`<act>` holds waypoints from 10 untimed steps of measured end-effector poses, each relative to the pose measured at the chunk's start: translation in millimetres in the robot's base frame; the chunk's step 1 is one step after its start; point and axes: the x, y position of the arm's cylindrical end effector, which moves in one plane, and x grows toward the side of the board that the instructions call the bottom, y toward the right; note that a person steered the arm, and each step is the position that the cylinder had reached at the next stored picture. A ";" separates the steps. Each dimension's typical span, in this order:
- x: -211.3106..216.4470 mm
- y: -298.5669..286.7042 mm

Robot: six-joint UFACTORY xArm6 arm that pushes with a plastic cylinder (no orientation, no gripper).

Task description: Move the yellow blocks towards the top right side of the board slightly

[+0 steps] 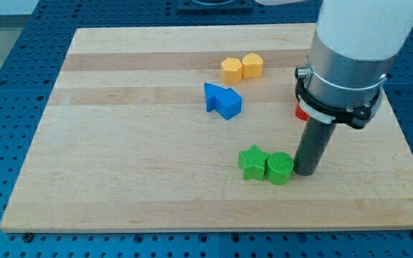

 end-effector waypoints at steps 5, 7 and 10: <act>-87.0 -24.7; -133.6 -35.3; -172.3 -148.1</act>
